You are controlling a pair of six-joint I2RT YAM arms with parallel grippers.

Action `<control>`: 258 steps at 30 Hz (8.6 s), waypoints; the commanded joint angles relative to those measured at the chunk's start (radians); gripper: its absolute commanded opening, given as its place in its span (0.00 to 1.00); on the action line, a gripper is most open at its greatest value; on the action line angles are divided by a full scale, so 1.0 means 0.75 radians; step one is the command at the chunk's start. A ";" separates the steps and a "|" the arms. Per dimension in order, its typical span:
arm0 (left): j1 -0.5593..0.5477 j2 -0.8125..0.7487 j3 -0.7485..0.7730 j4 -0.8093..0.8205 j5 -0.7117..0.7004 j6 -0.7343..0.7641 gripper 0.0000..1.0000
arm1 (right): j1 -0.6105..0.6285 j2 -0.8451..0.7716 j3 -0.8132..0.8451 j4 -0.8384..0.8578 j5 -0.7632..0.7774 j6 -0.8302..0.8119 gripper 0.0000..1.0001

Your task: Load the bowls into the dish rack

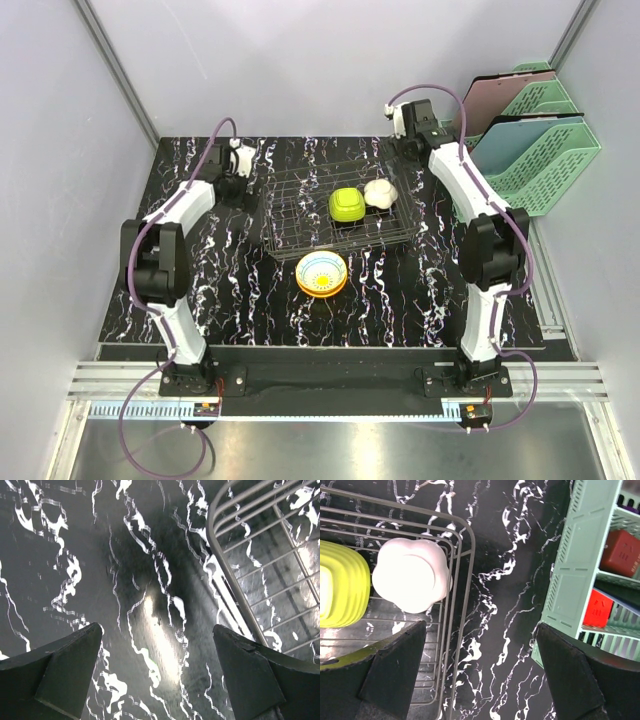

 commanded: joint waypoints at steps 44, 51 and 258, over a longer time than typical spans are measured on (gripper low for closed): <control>-0.083 0.258 0.412 -0.019 -0.039 -0.037 0.99 | -0.063 -0.038 -0.387 0.186 0.032 -0.029 1.00; -0.109 0.296 0.478 -0.050 -0.056 -0.031 0.99 | -0.010 -0.051 -0.421 0.179 -0.038 -0.014 1.00; -0.633 -0.438 -0.502 0.171 0.676 0.182 0.00 | 0.471 -0.265 -0.186 -0.497 -0.891 -0.074 0.00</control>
